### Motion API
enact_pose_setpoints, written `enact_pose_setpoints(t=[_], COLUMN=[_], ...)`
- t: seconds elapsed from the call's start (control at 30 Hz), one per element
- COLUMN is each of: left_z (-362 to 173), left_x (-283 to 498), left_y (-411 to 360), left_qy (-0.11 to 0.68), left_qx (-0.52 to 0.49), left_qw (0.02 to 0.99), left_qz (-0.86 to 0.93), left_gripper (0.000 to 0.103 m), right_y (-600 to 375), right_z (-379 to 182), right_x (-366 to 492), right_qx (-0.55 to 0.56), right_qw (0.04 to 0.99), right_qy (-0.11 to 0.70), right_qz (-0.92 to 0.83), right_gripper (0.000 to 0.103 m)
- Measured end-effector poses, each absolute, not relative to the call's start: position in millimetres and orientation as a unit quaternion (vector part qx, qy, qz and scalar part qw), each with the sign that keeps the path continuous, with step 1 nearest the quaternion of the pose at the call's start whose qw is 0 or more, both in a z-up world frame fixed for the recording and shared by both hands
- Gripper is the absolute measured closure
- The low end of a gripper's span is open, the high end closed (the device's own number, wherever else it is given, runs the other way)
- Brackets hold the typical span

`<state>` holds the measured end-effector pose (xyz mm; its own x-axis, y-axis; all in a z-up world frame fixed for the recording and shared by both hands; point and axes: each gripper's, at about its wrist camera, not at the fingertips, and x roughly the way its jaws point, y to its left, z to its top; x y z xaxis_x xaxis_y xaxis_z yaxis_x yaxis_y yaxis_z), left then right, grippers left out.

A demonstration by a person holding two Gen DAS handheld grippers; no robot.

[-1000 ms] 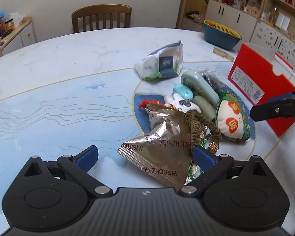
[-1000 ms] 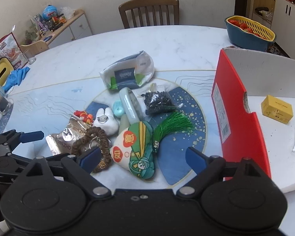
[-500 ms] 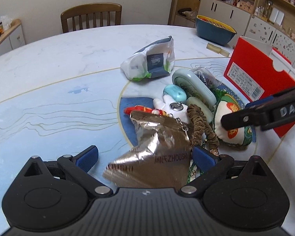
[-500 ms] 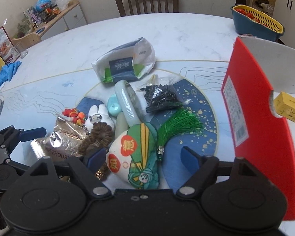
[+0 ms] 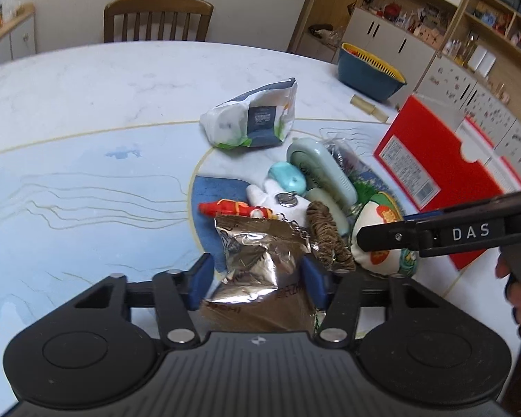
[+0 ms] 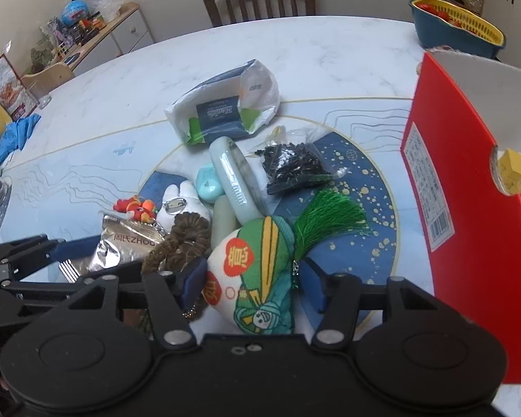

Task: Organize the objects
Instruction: 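Grasp the foil snack bag with the left tool while the right tool grasps the green zongzi sachet, then carry the foil bag and zongzi sachet into the shoebox and release them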

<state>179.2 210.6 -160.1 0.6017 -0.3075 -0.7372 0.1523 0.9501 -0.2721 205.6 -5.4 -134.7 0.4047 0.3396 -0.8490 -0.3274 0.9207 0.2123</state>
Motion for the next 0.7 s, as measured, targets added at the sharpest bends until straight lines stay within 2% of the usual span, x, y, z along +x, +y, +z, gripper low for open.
enact_pose_setpoints(t=[0.2, 0.7], left_z=[-151.2, -103.0], left_x=[173.6, 145.5], left_y=[207.2, 208.9], left_qy=[0.428, 0.394], left_qx=[-0.094, -0.091], left_qw=[0.889, 0.907], left_qz=[-0.137, -0.116], left_gripper=[0.064, 0.066], right_y=[-14.3, -42.5], right_z=[-120.8, -78.8], right_x=[198.5, 169.2], right_qx=[0.021, 0.031], right_qw=[0.845, 0.86], right_qy=[0.493, 0.453], right_qz=[0.207, 0.234], right_gripper=[0.051, 0.051])
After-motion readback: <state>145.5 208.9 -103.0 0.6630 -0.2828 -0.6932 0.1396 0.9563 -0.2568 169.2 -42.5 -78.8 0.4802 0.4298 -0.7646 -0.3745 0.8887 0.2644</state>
